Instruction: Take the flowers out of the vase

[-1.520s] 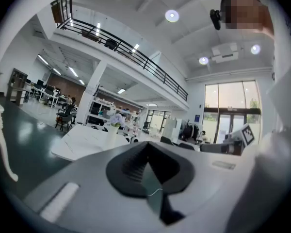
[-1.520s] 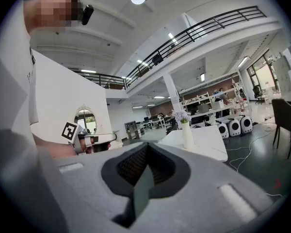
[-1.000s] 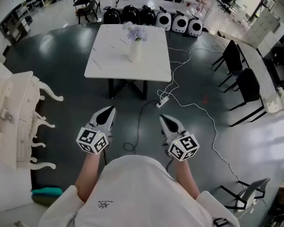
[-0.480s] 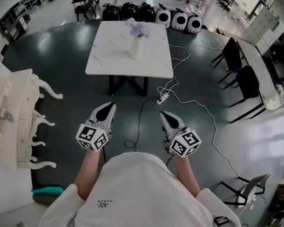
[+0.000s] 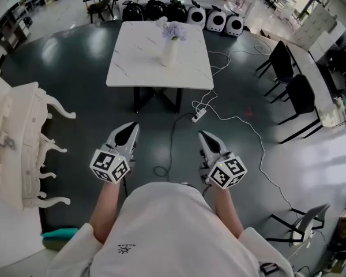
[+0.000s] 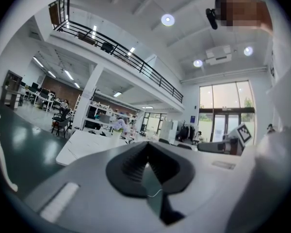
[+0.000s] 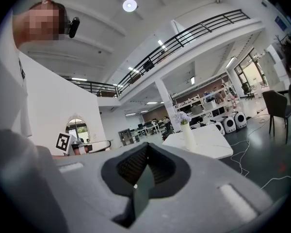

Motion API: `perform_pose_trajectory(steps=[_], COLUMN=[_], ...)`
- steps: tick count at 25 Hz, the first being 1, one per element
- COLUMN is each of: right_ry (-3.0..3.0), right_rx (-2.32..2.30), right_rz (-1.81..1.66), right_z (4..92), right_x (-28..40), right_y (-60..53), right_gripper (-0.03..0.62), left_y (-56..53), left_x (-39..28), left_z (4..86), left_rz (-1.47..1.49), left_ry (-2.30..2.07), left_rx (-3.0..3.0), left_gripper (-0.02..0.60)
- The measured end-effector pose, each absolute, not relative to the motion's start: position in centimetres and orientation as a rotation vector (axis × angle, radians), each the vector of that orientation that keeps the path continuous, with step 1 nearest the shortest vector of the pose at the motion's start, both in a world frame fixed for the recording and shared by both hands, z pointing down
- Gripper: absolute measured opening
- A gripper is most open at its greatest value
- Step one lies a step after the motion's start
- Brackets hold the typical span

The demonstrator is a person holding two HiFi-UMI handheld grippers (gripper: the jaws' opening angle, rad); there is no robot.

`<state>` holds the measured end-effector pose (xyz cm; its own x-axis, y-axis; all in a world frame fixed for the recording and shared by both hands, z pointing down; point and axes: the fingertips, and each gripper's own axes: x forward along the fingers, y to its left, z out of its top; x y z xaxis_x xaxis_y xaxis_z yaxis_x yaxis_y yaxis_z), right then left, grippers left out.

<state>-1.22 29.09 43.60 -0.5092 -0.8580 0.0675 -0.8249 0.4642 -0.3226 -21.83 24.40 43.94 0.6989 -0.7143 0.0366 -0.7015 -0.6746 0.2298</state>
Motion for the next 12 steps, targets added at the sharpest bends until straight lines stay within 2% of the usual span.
perform_pose_trajectory(steps=[12], right_ry=[2.567], right_rx=[-1.569], right_rz=[-0.466], right_z=[43.7], right_x=[-3.0], right_y=[30.2], right_gripper=[-0.002], left_y=[25.7], left_x=[-24.4], left_z=[44.8], left_rz=[-0.086], left_ry=[-1.096], left_rx=[2.686], left_gripper=[-0.012])
